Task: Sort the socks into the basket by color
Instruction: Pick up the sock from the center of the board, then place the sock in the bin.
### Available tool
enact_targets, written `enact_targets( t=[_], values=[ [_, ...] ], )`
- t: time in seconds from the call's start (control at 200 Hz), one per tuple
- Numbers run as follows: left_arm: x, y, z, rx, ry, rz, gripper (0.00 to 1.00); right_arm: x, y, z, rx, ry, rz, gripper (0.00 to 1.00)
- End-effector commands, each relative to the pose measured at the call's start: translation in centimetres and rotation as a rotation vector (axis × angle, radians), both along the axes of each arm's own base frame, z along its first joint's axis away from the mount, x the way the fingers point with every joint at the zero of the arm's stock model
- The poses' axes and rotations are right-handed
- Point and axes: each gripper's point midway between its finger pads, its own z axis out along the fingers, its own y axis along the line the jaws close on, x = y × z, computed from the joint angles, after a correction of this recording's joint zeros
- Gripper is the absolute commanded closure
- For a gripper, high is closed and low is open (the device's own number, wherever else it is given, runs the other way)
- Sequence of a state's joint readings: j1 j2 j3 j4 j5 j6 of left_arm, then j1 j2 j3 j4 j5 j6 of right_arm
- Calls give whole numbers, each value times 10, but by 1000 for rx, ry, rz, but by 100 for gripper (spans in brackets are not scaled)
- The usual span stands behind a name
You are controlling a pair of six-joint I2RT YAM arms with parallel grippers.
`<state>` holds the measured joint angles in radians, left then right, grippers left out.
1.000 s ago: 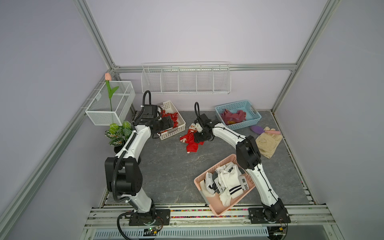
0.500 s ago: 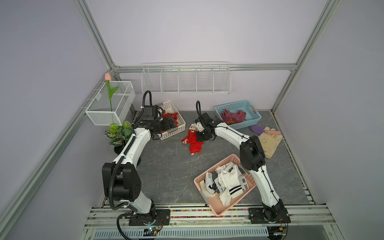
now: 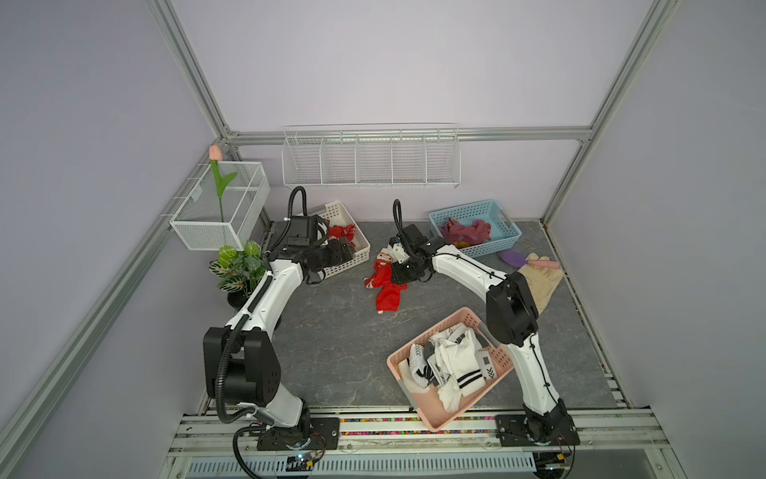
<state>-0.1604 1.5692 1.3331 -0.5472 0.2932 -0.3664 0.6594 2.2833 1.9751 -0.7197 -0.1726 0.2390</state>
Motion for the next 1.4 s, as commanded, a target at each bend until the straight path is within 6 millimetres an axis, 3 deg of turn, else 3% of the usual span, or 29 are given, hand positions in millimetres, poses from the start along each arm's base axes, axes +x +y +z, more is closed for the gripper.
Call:
enact_targets(
  t=[0.0, 0.26, 0.545, 0.695, 0.825, 1.104, 1.249, 1.394],
  values=[
    [-6, -5, 9, -19, -23, -12, 14, -4, 4, 20, 29, -38, 16, 92],
    [-12, -14, 1, -53, -8, -38, 14, -9, 22, 29, 105, -26, 55, 93],
    [-27, -29, 0, -130, -18, -99, 10, -16, 38, 106, 294, -117, 96, 93],
    [-33, -23, 11, -122, -46, -70, 10, -13, 49, 140, 373, -157, 109, 93],
    [-32, -25, 16, -143, -68, -72, 9, -14, 62, 159, 434, -163, 148, 93],
    [-37, -54, 41, -385, -173, -175, 3, -27, 72, 194, 552, -216, 211, 93],
    [-46, -67, 58, -524, -249, -246, 4, -30, 75, 203, 594, -214, 228, 93],
    [-50, -75, 63, -613, -259, -295, 9, -38, 78, 217, 655, -216, 257, 93]
  ],
)
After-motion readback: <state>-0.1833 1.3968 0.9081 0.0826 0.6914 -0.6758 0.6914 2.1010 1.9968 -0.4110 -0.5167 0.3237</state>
